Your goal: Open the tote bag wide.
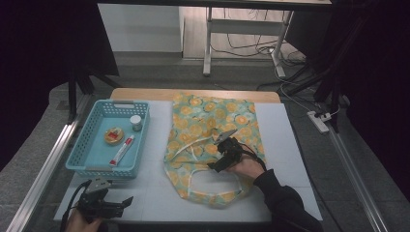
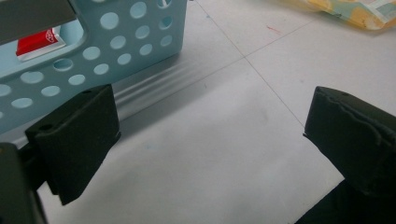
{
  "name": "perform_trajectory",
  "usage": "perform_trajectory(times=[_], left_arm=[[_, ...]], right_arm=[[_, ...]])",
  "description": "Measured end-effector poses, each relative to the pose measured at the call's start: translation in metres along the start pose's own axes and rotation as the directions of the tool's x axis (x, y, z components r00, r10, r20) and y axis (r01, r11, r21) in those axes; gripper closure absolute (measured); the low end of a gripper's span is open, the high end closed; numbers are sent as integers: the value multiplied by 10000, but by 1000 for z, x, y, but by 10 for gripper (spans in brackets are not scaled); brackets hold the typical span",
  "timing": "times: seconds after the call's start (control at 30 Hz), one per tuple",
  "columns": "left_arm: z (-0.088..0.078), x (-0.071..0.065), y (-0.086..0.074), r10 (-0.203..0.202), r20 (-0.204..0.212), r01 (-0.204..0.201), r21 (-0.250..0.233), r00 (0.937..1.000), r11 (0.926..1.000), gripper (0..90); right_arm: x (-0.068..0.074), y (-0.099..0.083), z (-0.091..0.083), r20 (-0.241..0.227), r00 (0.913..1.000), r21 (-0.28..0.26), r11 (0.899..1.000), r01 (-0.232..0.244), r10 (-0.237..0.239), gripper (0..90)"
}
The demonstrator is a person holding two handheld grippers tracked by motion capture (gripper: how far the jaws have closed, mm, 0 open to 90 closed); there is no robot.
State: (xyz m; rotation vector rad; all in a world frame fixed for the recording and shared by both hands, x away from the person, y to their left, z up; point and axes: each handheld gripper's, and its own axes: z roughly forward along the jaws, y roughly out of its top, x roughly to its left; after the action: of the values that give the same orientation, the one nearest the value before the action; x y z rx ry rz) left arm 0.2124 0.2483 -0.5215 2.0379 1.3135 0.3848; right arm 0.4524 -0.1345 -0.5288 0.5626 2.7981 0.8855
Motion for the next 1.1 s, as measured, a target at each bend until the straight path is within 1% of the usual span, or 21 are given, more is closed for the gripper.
perform_trajectory(times=[0.07,0.1,0.3,0.37,0.47,0.5,0.57,0.63,0.67,0.7,0.77,0.93,1.0,1.1], left_arm=[[0,0,0,12,-3,-12,10,10000,10000,34],[0,0,0,16,-4,-16,11,10000,10000,34],[0,-1,0,30,-25,-30,32,10000,10000,34],[1,0,0,38,-21,-38,45,10000,10000,34],[1,0,0,41,-22,-41,55,10000,10000,35],[1,0,0,38,-24,-38,57,10000,10000,35],[1,0,0,32,-21,-32,63,10000,10000,35],[1,0,0,35,-21,-34,81,10000,10000,35],[1,0,0,37,-20,-37,82,10000,10000,35],[1,0,0,37,-26,-37,74,10000,10000,35],[1,0,0,41,-16,-41,76,10000,10000,35],[0,0,0,36,-1,-36,23,10000,10000,35],[0,0,0,26,2,-26,20,10000,10000,35],[0,0,0,16,7,-16,12,10000,10000,35]], right_arm=[[1,0,0,-40,10000,-44,10000,-32,31,53],[1,0,-2,-117,9999,-109,9999,112,-114,97],[-1,0,-9,-232,9995,-264,9994,231,-237,438],[-1,0,-10,-274,9994,-249,9995,208,-215,514],[0,2,-12,-272,9993,-145,9996,247,-251,660],[0,2,-12,-288,9995,-157,9998,155,-159,715],[-1,2,-12,-200,9996,-178,9996,215,-219,797],[-2,2,-12,-207,9997,-167,9998,131,-135,885],[-3,2,-12,-124,9997,-177,9996,201,-203,895],[-3,2,-12,-128,9998,-182,9997,149,-151,899],[-4,3,-12,-190,9998,-101,9999,54,-56,900],[-8,3,-13,-465,9987,-122,9997,-226,220,900],[-9,3,-15,-575,9975,-300,9986,-425,407,900],[-11,5,-21,-669,9965,-526,9971,-543,507,900]])
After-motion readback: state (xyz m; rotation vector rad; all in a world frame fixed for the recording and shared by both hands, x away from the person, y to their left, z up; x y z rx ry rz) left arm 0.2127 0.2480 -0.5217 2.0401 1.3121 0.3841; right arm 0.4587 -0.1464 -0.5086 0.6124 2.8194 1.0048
